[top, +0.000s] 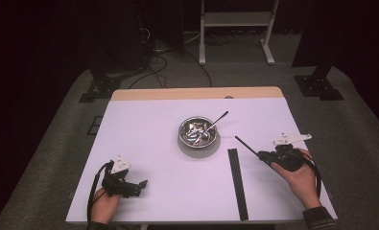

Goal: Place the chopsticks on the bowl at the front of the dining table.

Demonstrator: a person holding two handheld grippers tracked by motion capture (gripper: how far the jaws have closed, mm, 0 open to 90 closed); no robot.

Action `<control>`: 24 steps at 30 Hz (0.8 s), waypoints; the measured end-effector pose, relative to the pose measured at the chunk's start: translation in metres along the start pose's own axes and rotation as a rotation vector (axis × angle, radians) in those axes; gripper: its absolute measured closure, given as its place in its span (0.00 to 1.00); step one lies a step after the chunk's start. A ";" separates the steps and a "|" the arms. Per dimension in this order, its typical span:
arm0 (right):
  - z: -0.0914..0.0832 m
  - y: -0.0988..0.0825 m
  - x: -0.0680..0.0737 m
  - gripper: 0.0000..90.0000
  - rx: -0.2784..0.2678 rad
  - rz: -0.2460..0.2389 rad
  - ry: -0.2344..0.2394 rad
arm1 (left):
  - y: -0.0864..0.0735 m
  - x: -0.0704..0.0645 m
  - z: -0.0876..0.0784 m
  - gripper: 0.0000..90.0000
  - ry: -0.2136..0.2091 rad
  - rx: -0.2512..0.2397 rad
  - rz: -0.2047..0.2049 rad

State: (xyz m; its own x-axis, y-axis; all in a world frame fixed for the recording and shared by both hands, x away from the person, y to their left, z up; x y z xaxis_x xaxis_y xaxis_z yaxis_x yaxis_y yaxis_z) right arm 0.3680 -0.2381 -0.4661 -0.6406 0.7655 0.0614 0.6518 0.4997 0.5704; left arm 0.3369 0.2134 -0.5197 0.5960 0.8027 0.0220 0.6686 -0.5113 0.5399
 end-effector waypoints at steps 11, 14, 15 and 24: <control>0.005 0.010 0.004 0.95 -0.006 -0.008 0.015 | 0.000 0.000 0.000 0.00 -0.001 0.000 -0.001; 0.006 0.014 0.005 0.95 -0.009 -0.011 0.020 | 0.000 0.000 0.000 0.00 0.000 0.000 0.000; 0.007 0.015 0.006 0.95 -0.009 -0.012 0.021 | 0.000 0.000 0.000 0.00 -0.001 -0.002 -0.003; 0.009 0.025 0.011 0.95 -0.017 -0.028 0.029 | 0.000 0.000 0.000 0.00 -0.001 -0.002 -0.003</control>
State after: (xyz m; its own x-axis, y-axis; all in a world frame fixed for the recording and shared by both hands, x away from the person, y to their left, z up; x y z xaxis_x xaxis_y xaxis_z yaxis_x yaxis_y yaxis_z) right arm 0.3810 -0.2137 -0.4589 -0.6701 0.7390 0.0694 0.6270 0.5135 0.5858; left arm 0.3369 0.2131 -0.5197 0.5945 0.8038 0.0203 0.6692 -0.5086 0.5418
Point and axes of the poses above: each handheld gripper's, and its own axes: z roughly forward along the jaws, y roughly out of its top, x roughly to its left, the point moved 8 cm from there along z, roughly forward along the jaws, and after that the axes turned 13 degrees about x, right-handed, at the moved point
